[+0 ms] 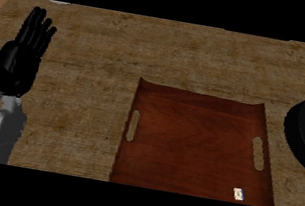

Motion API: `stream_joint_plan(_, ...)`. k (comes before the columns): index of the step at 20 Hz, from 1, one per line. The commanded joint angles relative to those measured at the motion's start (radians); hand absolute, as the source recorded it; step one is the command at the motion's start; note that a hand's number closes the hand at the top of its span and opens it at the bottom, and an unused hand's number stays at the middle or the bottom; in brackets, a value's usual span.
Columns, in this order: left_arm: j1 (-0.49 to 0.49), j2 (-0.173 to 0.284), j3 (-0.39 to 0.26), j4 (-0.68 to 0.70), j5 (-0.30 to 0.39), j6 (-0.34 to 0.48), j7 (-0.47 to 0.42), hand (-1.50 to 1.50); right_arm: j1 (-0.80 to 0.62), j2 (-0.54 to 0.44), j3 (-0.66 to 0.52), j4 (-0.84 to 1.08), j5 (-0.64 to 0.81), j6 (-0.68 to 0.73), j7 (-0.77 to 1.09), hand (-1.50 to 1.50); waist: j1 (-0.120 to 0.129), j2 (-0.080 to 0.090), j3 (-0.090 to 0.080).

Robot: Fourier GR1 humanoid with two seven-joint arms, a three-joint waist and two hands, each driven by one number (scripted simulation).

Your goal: Pick the croissant from the tray and place it in the pot

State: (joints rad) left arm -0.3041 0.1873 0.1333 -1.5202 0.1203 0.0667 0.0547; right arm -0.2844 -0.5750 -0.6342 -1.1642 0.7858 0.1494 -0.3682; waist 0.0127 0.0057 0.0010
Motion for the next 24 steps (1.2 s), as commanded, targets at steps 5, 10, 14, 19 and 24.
stream_joint_plan(5,0.002,0.011,0.031,0.054,0.014,-0.025,-0.056,0.00,-0.133,-0.037,0.083,0.299,-0.025,0.077,-0.122,-1.50,-0.002,-0.001,0.000)
stream_joint_plan(10,0.035,-0.033,-0.031,-0.052,-0.030,0.032,0.022,0.00,-0.187,-0.038,0.030,0.296,-0.139,0.097,-0.202,-1.50,-0.005,-0.006,0.000)
stream_joint_plan(14,0.055,-0.013,-0.008,-0.037,-0.018,0.006,-0.011,0.00,-0.217,-0.032,-0.068,0.317,-0.272,0.174,-0.156,-1.50,-0.009,-0.008,-0.001)
stream_joint_plan(19,0.022,-0.003,0.009,-0.006,-0.001,-0.004,-0.009,0.00,-0.231,-0.071,-0.191,0.359,-0.406,0.246,-0.039,-1.50,-0.019,-0.009,-0.001)
stream_joint_plan(24,0.059,-0.022,-0.008,-0.037,-0.008,-0.004,-0.021,0.00,-0.231,-0.187,-0.267,0.506,-0.494,0.297,-0.097,-1.50,-0.007,-0.004,0.000)
